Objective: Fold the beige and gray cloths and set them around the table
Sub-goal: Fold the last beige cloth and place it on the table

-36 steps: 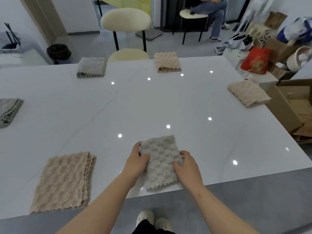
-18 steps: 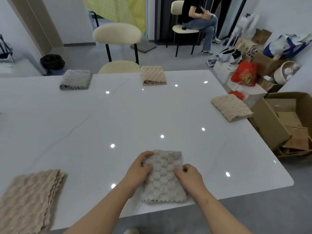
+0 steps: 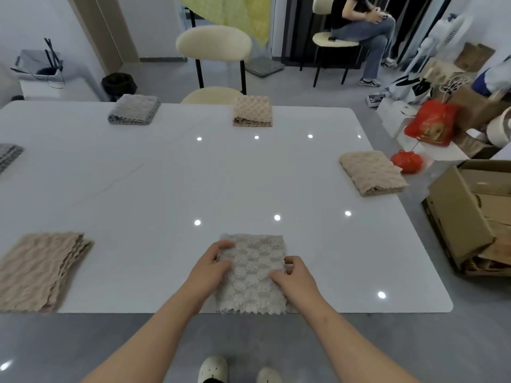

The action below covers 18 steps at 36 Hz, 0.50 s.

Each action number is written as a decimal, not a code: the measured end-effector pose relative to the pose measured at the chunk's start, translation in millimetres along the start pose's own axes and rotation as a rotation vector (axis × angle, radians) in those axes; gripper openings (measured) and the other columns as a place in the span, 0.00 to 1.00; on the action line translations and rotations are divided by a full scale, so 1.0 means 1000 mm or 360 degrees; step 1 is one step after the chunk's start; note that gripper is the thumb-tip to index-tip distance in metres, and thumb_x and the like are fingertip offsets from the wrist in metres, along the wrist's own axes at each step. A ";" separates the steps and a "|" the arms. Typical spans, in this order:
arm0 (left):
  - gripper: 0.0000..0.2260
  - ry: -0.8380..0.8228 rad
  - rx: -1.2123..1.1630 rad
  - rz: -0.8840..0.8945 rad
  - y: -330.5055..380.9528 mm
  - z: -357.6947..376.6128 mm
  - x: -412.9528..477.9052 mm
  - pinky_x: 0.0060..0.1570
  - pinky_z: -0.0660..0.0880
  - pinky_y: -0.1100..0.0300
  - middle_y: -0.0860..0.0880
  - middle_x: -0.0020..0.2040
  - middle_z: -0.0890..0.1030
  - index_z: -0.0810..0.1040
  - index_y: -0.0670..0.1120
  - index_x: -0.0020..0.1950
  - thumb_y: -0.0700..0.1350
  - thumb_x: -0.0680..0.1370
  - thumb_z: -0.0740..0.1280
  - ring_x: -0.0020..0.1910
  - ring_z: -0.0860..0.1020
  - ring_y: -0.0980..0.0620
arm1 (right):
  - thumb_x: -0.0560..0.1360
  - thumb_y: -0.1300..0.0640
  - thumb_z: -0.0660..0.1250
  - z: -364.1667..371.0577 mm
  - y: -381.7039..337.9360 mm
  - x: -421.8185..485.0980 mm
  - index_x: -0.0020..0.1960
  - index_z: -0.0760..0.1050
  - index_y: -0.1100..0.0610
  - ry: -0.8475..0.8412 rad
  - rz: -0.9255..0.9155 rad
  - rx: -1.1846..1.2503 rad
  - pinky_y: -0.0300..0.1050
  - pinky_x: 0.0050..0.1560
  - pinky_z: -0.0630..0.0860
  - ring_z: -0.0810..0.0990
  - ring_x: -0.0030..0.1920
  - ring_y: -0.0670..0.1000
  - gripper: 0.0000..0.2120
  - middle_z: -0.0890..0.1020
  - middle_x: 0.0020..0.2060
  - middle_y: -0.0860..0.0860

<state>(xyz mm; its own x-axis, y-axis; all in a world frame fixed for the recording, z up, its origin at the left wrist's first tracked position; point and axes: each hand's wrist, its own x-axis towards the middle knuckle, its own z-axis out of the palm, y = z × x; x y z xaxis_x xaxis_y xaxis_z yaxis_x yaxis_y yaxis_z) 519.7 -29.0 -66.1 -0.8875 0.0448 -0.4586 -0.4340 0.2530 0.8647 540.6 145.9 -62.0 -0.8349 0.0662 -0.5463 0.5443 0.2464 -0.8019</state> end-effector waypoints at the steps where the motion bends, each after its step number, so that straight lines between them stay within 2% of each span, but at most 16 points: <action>1: 0.15 0.0017 0.0024 0.0008 -0.002 -0.001 -0.001 0.46 0.71 0.65 0.54 0.55 0.73 0.73 0.58 0.54 0.38 0.77 0.59 0.49 0.72 0.61 | 0.74 0.58 0.65 0.000 0.001 0.000 0.60 0.65 0.54 0.0005 -0.0009 0.0002 0.30 0.36 0.70 0.75 0.46 0.45 0.16 0.71 0.44 0.42; 2: 0.15 0.0023 0.0045 0.0009 -0.005 -0.002 -0.002 0.48 0.70 0.64 0.53 0.56 0.73 0.74 0.57 0.54 0.37 0.77 0.59 0.51 0.72 0.60 | 0.74 0.58 0.64 0.000 0.002 -0.001 0.61 0.65 0.54 0.0015 -0.0019 -0.0002 0.30 0.36 0.69 0.74 0.47 0.45 0.17 0.71 0.44 0.42; 4: 0.15 -0.0001 0.0065 -0.0018 -0.009 -0.005 -0.003 0.57 0.71 0.58 0.52 0.59 0.73 0.75 0.58 0.53 0.37 0.78 0.60 0.58 0.72 0.54 | 0.75 0.58 0.64 0.001 0.004 0.000 0.63 0.65 0.55 0.0038 -0.0034 -0.0010 0.29 0.36 0.68 0.74 0.49 0.46 0.18 0.72 0.46 0.44; 6: 0.16 -0.0034 0.0087 -0.0027 -0.011 -0.007 -0.003 0.62 0.72 0.54 0.51 0.61 0.73 0.74 0.60 0.52 0.37 0.78 0.60 0.59 0.73 0.51 | 0.76 0.58 0.63 0.002 0.005 0.000 0.64 0.65 0.55 0.0068 -0.0044 -0.0026 0.28 0.37 0.68 0.74 0.50 0.46 0.18 0.73 0.50 0.47; 10: 0.14 -0.0069 0.0090 -0.0007 -0.009 -0.008 0.000 0.54 0.73 0.62 0.50 0.60 0.73 0.73 0.56 0.58 0.38 0.79 0.60 0.53 0.76 0.55 | 0.76 0.58 0.62 0.003 0.006 0.003 0.65 0.65 0.55 0.0114 -0.0052 -0.0051 0.31 0.39 0.69 0.75 0.51 0.47 0.18 0.75 0.54 0.50; 13: 0.15 -0.0125 0.0101 -0.0003 -0.007 -0.008 0.001 0.47 0.71 0.69 0.50 0.59 0.73 0.71 0.53 0.64 0.40 0.79 0.61 0.52 0.75 0.57 | 0.76 0.59 0.62 0.005 0.005 0.006 0.64 0.67 0.55 0.0107 -0.0037 -0.0033 0.30 0.38 0.70 0.75 0.49 0.47 0.17 0.76 0.51 0.48; 16: 0.18 -0.0181 0.0169 0.0013 -0.007 -0.010 0.002 0.56 0.68 0.64 0.52 0.61 0.70 0.68 0.52 0.68 0.40 0.78 0.63 0.57 0.71 0.55 | 0.76 0.59 0.62 0.005 0.004 0.008 0.63 0.67 0.55 0.0103 -0.0017 -0.0010 0.31 0.39 0.71 0.76 0.49 0.47 0.17 0.76 0.50 0.48; 18: 0.20 -0.0211 0.0210 0.0021 -0.007 -0.011 0.002 0.58 0.67 0.63 0.53 0.61 0.69 0.67 0.51 0.68 0.39 0.78 0.64 0.58 0.70 0.55 | 0.75 0.59 0.62 0.006 0.004 0.008 0.63 0.67 0.54 0.0107 -0.0016 -0.0011 0.32 0.38 0.70 0.76 0.47 0.46 0.16 0.76 0.49 0.47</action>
<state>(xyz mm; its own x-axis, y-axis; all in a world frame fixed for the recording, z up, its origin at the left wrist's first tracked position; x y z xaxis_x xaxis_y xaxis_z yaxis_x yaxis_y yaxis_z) 519.3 -41.1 -70.9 -0.8611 0.1737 -0.4779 -0.3906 0.3759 0.8403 536.5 142.0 -71.0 -0.8440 0.1283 -0.5208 0.5356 0.2542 -0.8053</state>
